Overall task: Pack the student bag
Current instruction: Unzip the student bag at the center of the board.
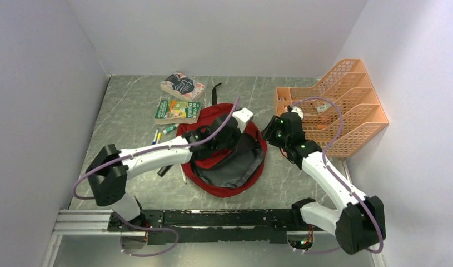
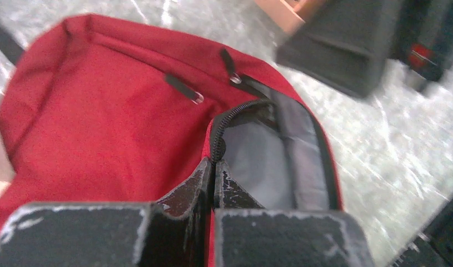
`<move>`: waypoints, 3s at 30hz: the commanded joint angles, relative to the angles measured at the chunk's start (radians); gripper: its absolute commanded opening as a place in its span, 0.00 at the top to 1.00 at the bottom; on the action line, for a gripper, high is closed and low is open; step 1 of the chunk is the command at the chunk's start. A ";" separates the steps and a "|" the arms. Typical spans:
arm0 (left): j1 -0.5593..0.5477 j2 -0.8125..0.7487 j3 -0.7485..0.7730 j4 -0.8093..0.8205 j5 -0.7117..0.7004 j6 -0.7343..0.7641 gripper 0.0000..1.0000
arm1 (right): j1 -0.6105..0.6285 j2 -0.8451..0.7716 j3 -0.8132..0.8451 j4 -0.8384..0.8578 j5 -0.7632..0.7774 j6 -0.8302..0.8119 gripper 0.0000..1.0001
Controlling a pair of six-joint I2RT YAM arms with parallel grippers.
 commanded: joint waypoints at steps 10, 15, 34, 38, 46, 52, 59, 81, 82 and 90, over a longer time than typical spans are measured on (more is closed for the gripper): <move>0.175 0.297 0.324 -0.125 0.027 0.353 0.95 | -0.005 -0.148 -0.090 0.003 -0.226 -0.026 0.44; 0.222 0.341 0.392 -0.130 0.004 0.413 0.95 | -0.005 -0.170 -0.124 0.017 -0.267 -0.049 0.42; 0.412 0.417 0.414 -0.178 0.185 0.468 0.69 | -0.004 -0.038 -0.119 0.106 -0.434 -0.078 0.38; 0.412 0.416 0.405 -0.186 0.114 0.436 0.48 | 0.018 0.022 -0.116 0.196 -0.507 -0.050 0.48; 0.411 0.480 0.533 -0.364 -0.023 0.380 0.40 | 0.203 0.248 -0.046 0.371 -0.408 0.040 0.65; 0.412 0.426 0.509 -0.354 -0.046 0.335 0.40 | 0.307 0.427 0.011 0.536 -0.364 0.132 0.73; 0.432 0.279 0.491 -0.391 -0.277 0.205 0.37 | 0.351 0.580 0.108 0.663 -0.415 0.178 0.79; 0.447 -0.345 -0.126 -0.211 -0.078 -0.120 0.34 | 0.368 0.845 0.415 0.547 -0.423 0.077 0.60; 0.447 -0.341 -0.134 -0.208 -0.067 -0.137 0.34 | 0.366 0.820 0.405 0.540 -0.414 0.072 0.59; 0.512 -0.272 -0.071 -0.270 -0.120 -0.251 0.32 | 0.330 0.604 0.307 0.466 -0.274 0.022 0.49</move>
